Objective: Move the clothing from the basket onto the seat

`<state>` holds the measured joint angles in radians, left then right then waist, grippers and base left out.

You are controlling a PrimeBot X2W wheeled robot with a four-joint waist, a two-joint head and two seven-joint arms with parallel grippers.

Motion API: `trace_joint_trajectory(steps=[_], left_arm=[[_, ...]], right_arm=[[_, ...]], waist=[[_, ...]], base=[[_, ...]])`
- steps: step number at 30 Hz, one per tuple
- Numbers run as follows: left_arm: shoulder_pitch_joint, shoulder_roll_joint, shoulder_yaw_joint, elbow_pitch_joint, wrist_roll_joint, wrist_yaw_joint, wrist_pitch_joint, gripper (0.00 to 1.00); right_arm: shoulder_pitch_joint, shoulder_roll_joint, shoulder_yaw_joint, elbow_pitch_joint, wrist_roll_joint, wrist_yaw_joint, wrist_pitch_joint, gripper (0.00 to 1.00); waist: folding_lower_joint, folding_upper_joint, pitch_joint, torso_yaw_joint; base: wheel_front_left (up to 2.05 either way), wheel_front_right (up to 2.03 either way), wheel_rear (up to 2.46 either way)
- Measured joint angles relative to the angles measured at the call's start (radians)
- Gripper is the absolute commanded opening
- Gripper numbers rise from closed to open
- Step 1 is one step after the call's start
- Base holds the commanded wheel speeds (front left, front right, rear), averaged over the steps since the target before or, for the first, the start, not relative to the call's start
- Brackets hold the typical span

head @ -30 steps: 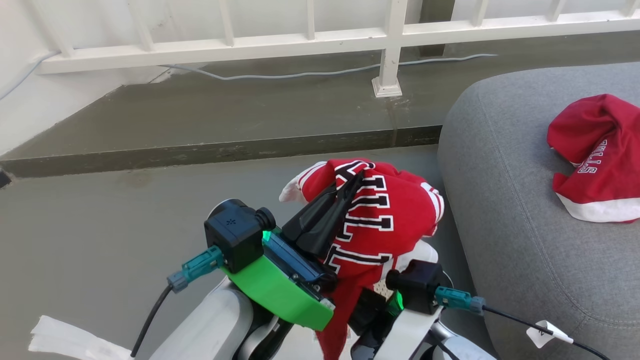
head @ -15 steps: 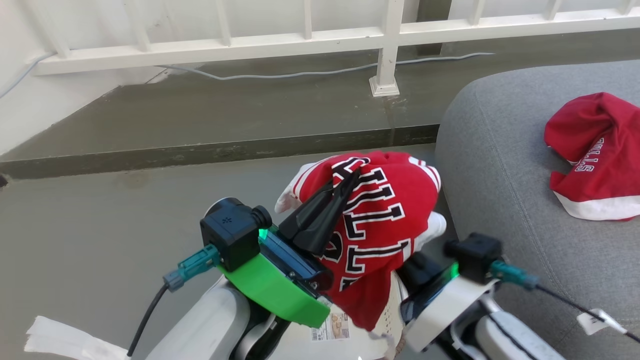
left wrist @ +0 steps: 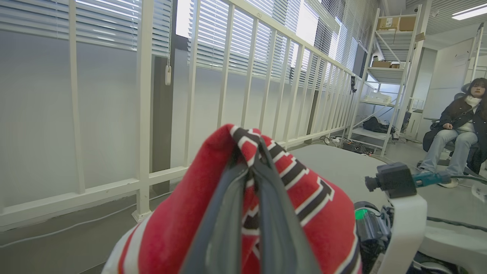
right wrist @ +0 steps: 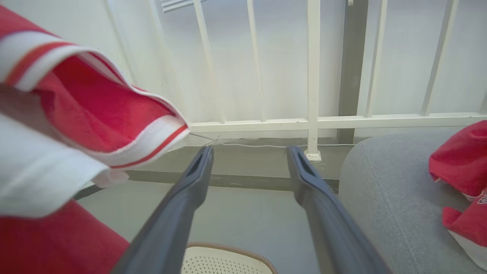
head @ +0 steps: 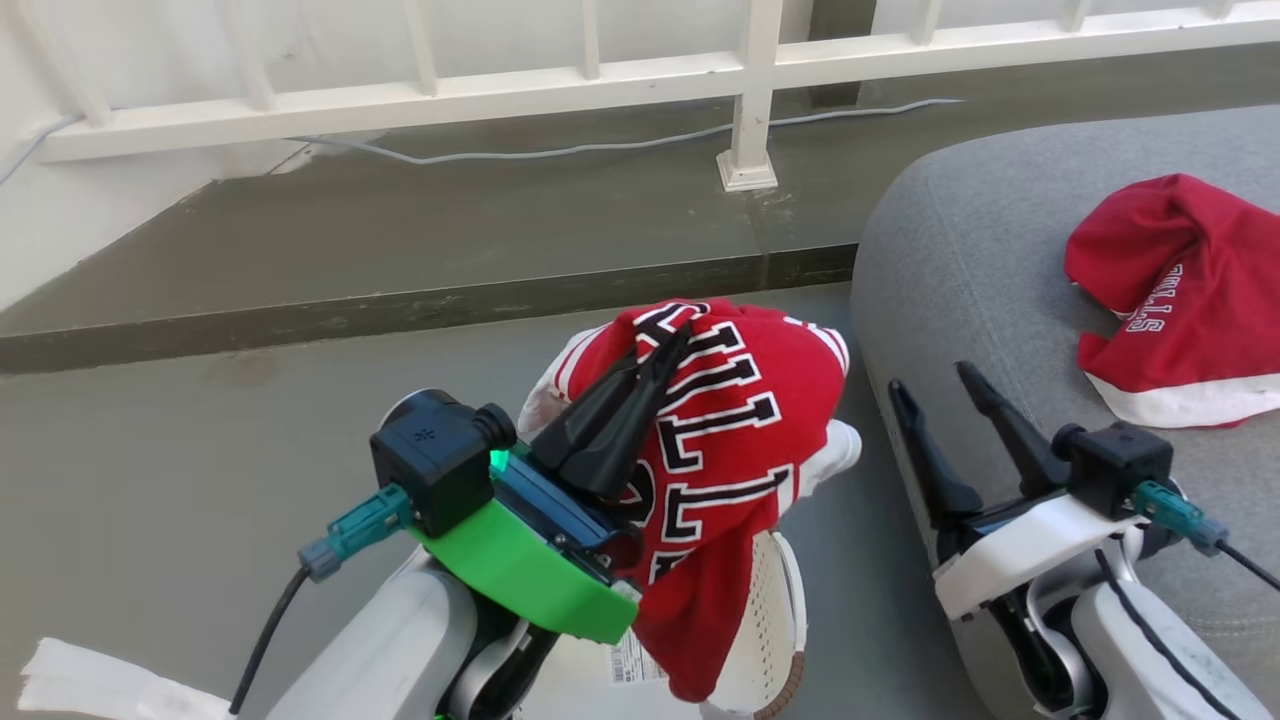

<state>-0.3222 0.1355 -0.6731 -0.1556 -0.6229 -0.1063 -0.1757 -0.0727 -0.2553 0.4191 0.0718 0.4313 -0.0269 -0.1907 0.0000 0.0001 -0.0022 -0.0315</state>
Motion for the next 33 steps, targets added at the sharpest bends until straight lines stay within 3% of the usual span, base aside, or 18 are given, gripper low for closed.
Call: trace_joint_trajectory(steps=[7, 33], left_arm=[[0.001, 0.011, 0.003, -0.006, 0.0, 0.005, 0.0, 0.0], [0.037, 0.036, 0.01, -0.021, 0.0, 0.019, 0.008, 0.0]], right_arm=[[0.009, -0.027, -0.047, 0.0, -0.001, -0.035, -0.016, 1.0], [0.11, -0.051, -0.078, -0.036, 0.0, -0.055, -0.029, 1.0]], waist=[[0.0, 0.0, -0.002, -0.021], [0.0, 0.0, -0.011, -0.042]], base=[[0.0, 0.0, 0.0], [0.0, 0.0, 0.0]])
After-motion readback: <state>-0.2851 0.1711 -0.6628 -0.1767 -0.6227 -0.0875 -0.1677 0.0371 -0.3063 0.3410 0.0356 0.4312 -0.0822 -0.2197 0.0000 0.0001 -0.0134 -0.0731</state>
